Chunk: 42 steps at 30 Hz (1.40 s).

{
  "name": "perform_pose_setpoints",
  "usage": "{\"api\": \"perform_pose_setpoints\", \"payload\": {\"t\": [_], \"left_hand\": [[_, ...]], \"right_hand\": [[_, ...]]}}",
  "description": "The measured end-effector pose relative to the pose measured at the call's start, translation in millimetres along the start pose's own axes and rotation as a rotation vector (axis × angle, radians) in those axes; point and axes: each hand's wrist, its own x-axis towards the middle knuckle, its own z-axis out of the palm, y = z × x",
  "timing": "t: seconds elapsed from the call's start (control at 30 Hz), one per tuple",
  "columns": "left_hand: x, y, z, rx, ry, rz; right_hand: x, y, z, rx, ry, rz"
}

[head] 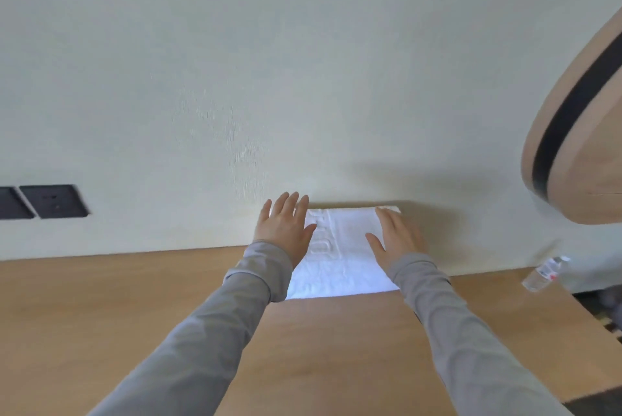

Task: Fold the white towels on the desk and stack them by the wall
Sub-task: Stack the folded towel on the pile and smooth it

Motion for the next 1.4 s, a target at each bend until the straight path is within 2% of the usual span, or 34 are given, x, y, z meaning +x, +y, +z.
{"api": "perform_pose_setpoints", "payload": {"t": [0.17, 0.3, 0.37, 0.5, 0.57, 0.67, 0.77, 0.87, 0.97, 1.2, 1.4], "left_hand": [[-13.9, 33.0, 35.5, -0.086, -0.032, -0.159], [-29.8, 51.1, 71.5, -0.303, -0.135, -0.422], [-33.4, 55.1, 92.2, -0.456, -0.177, -0.593], [-28.1, 58.5, 131.5, -0.72, -0.334, -0.862], [-20.4, 59.7, 144.4, -0.955, -0.371, -1.029], [-5.7, 59.0, 158.8, -1.461, -0.196, -1.28], [5.4, 52.1, 170.4, -1.723, 0.014, -1.463], [16.2, 50.7, 173.1, -1.873, 0.086, -1.492], [26.7, 52.3, 168.3, -1.939, 0.182, -1.559], [41.8, 63.1, 152.4, -2.075, 0.303, -1.578], [40.5, 64.5, 137.6, -2.059, 0.348, -1.608]], "right_hand": [[3.1, 43.2, 38.2, 0.139, -0.111, 0.006], [-8.6, 72.4, 76.5, 0.243, -0.226, -0.008], [-15.6, 83.3, 96.2, 0.346, -0.305, 0.058], [-16.4, 96.3, 125.6, 0.724, -0.438, 0.426], [-9.7, 97.5, 136.8, 1.001, -0.482, 0.621], [4.8, 91.9, 149.0, 1.497, -0.45, 0.923], [19.5, 82.4, 154.8, 1.838, -0.339, 1.17], [31.3, 73.9, 157.5, 2.039, -0.198, 1.277], [42.6, 67.5, 156.9, 2.183, -0.09, 1.232], [65.0, 59.8, 149.3, 2.143, -0.127, 1.121], [62.9, 65.6, 131.0, 2.159, -0.128, 1.18]]}}
